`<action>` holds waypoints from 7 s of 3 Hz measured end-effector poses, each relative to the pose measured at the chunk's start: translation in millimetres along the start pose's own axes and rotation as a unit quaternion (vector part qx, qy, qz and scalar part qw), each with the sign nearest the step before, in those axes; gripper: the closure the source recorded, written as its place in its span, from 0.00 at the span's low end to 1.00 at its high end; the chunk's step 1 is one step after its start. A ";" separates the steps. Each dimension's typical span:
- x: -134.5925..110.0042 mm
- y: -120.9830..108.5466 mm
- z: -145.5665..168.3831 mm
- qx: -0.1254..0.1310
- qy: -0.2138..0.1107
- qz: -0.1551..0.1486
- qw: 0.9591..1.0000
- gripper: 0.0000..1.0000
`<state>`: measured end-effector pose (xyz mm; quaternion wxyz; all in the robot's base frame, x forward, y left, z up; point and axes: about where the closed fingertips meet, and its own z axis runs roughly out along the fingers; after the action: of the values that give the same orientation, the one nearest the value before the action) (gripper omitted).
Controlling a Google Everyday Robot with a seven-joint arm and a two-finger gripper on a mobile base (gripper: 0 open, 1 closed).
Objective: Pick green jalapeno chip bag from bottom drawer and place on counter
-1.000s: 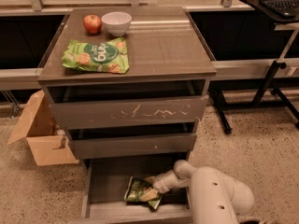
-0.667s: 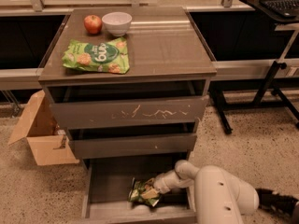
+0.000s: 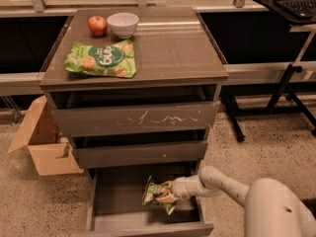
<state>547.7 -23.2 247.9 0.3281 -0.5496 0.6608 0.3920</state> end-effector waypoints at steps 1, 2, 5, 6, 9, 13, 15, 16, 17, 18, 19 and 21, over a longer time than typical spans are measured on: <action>-23.4 11.9 -33.3 0.010 -0.034 -0.041 0.999 1.00; -23.5 12.0 -33.3 0.010 -0.034 -0.041 0.999 1.00; -178.2 107.1 -124.6 0.044 -0.042 -0.243 0.968 1.00; -178.0 107.1 -124.7 0.044 -0.042 -0.243 0.968 1.00; -316.8 139.3 -220.5 0.123 -0.027 -0.345 0.930 1.00; -457.8 115.4 -326.8 0.197 0.010 -0.450 0.871 1.00; -542.1 60.0 -383.2 0.227 0.009 -0.503 0.834 1.00; -542.1 60.0 -383.2 0.227 0.009 -0.503 0.834 1.00; -548.3 49.3 -382.7 0.232 0.007 -0.507 0.830 1.00; -559.3 15.4 -384.9 0.235 0.010 -0.509 0.828 1.00; -591.6 -31.8 -392.9 0.267 0.010 -0.513 0.815 1.00; -647.2 -120.3 -404.7 0.319 -0.001 -0.515 0.796 1.00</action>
Offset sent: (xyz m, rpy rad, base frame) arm -0.0064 -0.0131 0.0337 0.0553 -0.0738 0.0135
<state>781.9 -85.8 981.7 0.6388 -0.6725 0.3675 -0.0669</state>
